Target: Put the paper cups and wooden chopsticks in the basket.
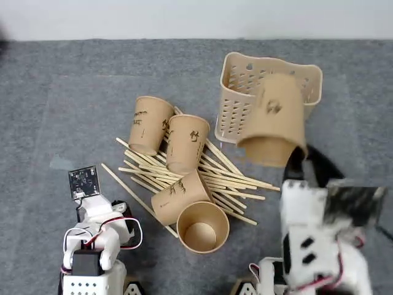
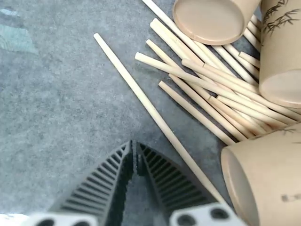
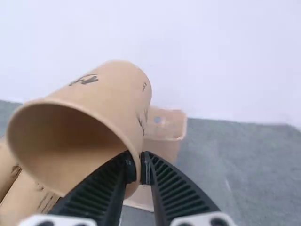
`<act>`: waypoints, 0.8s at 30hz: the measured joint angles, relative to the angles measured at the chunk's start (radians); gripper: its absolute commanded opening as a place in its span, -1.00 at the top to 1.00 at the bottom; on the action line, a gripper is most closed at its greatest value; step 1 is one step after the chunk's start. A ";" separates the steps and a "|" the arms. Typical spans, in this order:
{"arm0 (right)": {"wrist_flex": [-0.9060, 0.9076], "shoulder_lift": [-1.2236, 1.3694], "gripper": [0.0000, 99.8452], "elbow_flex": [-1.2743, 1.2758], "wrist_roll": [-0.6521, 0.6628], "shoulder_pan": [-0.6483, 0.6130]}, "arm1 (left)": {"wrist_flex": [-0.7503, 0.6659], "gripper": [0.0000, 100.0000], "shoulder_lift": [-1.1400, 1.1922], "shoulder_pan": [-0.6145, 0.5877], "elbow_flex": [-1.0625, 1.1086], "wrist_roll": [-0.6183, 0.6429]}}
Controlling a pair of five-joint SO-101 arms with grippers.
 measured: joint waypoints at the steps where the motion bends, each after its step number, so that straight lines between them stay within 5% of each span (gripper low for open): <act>1: 0.002 0.069 0.98 -0.051 -0.006 0.012 | 0.000 0.97 0.000 0.000 0.000 0.000; 15: 0.344 0.895 0.98 -0.764 -0.193 0.037 | 0.000 0.97 0.000 0.000 0.000 0.000; 24: 0.473 1.174 0.98 -0.999 -0.296 0.057 | 0.000 0.97 0.000 0.000 0.000 0.000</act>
